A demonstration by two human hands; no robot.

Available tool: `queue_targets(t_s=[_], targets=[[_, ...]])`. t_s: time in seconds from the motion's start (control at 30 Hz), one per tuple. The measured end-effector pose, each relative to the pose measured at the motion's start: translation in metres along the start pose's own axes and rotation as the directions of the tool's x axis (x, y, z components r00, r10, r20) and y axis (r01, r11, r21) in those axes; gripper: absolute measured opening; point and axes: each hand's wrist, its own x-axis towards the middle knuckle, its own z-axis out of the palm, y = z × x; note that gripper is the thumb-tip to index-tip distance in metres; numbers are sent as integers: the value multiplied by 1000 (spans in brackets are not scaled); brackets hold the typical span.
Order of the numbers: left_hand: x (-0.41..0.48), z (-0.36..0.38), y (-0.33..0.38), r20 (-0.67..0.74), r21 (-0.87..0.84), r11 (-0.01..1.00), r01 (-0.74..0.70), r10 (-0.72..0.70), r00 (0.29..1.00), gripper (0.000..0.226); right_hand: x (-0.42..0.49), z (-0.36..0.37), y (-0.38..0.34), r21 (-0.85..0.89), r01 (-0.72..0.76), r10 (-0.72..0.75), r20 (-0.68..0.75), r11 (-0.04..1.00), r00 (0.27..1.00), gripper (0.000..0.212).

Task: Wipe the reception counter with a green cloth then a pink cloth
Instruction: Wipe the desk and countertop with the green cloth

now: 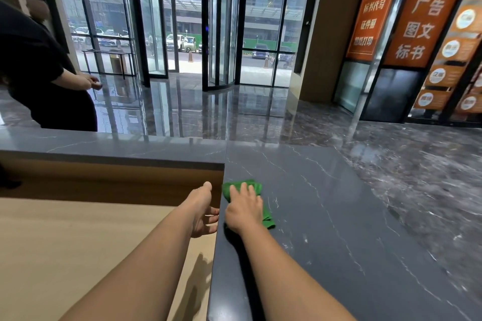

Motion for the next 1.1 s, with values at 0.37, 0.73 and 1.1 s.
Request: queue_targets(t_s=[0.37,0.73,1.1], targets=[[-13,10,2,-86,82,996,-33,40,995,55,-10,-18,38,-48,328,-320,128,944,939,55],[-44,7,-9,-117,214,977,-1,27,993,51,-22,-56,154,-75,-26,31,60,997,998,57],[-59,-1,-28,-66,-23,997,-68,67,996,60,-45,-9,33,-10,-63,62,-58,998,996,56]])
